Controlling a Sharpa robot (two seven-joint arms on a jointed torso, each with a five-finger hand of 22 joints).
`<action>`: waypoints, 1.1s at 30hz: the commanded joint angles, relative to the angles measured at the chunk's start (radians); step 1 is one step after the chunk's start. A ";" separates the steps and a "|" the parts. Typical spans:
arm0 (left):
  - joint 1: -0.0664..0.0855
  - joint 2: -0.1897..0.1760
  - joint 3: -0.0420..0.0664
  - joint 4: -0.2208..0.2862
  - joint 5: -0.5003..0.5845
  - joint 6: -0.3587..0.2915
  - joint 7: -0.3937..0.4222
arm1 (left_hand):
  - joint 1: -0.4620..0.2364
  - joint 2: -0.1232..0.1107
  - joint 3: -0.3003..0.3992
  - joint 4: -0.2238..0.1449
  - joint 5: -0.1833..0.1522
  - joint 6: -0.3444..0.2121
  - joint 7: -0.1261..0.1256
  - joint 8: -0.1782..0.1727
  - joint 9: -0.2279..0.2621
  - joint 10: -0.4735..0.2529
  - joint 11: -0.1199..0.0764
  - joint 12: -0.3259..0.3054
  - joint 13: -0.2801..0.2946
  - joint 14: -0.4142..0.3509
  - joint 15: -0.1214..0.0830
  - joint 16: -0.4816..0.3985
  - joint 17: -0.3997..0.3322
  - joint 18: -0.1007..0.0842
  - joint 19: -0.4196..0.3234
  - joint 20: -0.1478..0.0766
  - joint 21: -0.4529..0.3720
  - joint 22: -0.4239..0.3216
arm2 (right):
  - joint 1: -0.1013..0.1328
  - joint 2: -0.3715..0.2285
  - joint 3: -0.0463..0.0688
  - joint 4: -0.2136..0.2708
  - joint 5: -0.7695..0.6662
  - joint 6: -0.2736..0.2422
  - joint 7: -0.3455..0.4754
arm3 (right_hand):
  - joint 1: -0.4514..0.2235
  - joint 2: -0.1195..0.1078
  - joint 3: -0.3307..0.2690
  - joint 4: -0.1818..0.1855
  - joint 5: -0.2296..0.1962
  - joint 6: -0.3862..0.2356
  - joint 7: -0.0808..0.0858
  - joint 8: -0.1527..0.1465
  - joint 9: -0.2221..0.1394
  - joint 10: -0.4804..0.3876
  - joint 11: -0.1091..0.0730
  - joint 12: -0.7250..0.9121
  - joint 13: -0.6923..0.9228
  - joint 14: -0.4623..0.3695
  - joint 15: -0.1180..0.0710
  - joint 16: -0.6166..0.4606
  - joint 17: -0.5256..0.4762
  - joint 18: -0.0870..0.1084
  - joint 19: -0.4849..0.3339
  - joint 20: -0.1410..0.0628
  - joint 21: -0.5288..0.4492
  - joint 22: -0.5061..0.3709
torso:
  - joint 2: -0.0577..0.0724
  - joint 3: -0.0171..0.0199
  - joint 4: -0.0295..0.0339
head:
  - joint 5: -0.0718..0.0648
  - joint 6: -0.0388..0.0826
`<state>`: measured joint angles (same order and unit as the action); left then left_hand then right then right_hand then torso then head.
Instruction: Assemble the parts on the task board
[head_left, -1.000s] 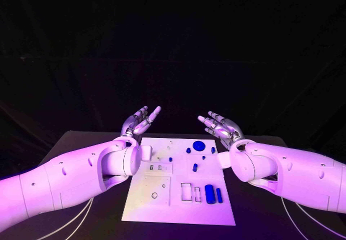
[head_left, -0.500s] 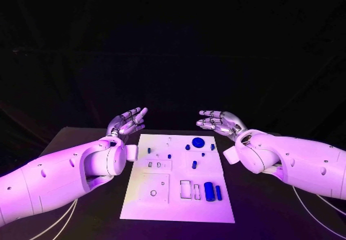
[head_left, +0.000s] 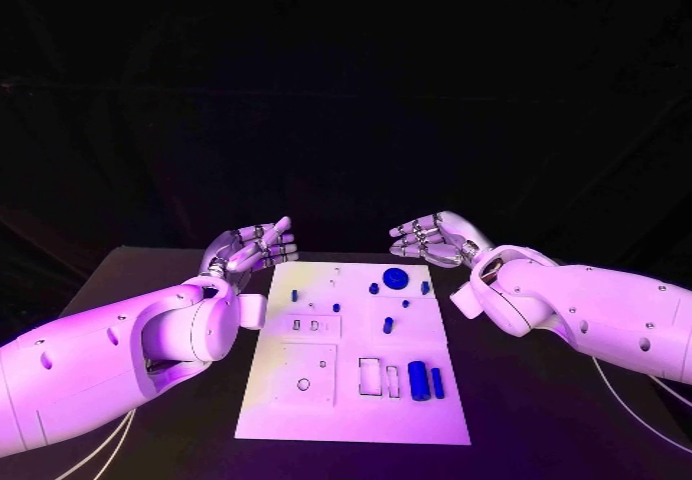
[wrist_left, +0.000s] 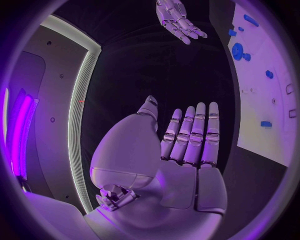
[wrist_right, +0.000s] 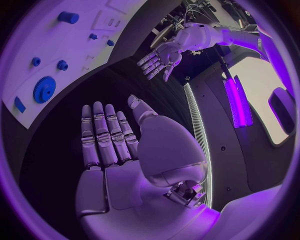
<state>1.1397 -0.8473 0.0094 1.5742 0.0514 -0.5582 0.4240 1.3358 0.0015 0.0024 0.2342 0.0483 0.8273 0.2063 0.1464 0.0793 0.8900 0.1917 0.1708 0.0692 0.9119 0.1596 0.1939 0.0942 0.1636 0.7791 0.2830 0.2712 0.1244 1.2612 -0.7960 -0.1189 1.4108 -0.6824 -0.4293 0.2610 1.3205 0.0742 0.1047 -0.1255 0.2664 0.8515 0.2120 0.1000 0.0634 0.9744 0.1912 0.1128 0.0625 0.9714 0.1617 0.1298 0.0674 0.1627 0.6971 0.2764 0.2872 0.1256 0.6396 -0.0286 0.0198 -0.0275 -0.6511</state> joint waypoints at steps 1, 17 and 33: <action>0.003 -0.014 0.001 0.030 0.005 0.054 0.011 | 0.027 0.009 -0.024 -0.022 0.003 0.085 0.017 0.006 -0.005 0.089 -0.014 0.002 -0.002 0.086 -0.018 0.001 0.004 0.022 0.059 -0.008 0.025 0.002 | 0.012 0.003 0.001 -0.006 -0.212 0.016 -0.074 | 0.015 -0.022 0.064 -0.050 -0.005 0.127 0.003 -0.004 0.003 0.135 -0.042 -0.025 0.001 0.169 -0.047 0.009 0.011 0.023 0.139 -0.042 0.053 0.009 | 0.027 -0.0033 0.0094 | -0.007 0.000; 0.034 -0.074 0.009 0.168 0.005 0.094 -0.001 | 0.068 0.000 -0.042 -0.065 0.003 0.103 0.010 -0.012 -0.012 0.111 -0.022 -0.022 -0.003 0.139 -0.029 -0.012 0.016 0.021 0.101 -0.025 0.042 0.001 | 0.046 0.030 0.005 -0.015 -0.779 0.068 -0.290 | -0.023 -0.096 0.094 -0.080 -0.027 0.215 -0.048 -0.014 0.009 0.267 -0.099 -0.043 0.015 0.488 -0.144 0.116 0.123 0.023 0.379 -0.143 0.197 0.070 | 0.102 -0.0178 0.0360 | -0.036 0.026; 0.059 -0.095 0.015 0.219 0.005 0.107 -0.012 | 0.071 0.001 -0.043 -0.069 0.003 0.103 0.011 -0.014 -0.012 0.111 -0.021 -0.025 -0.003 0.140 -0.029 -0.016 0.016 0.022 0.105 -0.026 0.044 0.001 | 0.046 0.065 0.006 -0.032 -0.922 0.142 -0.393 | -0.044 -0.142 0.074 0.004 0.038 0.209 -0.059 -0.031 0.010 0.174 -0.103 -0.037 0.060 0.537 -0.165 1.041 0.986 -0.014 0.633 -0.188 0.498 0.364 | 0.135 -0.0203 0.0474 | -0.049 0.043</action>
<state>1.1963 -0.9426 0.0232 1.7886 0.0539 -0.4790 0.4130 1.3974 0.0026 -0.0402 0.1697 0.0483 0.9243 0.2181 0.1373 0.0680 0.9952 0.1713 0.1505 0.0671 1.0442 0.1303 0.1844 0.1093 0.1797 0.8778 0.2553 0.3105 0.1266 1.3070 -0.7325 -0.1134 1.3804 -1.5352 -0.3217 -0.0850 1.2807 -0.0599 0.1771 -0.1262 0.2983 1.0691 0.1525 0.0708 0.0731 1.1563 0.0869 0.0772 0.1202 1.4664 -0.0076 1.1360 1.0174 0.1609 1.3245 0.0887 0.7431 0.4425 0.7697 -0.0489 0.0645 -0.0753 -0.6095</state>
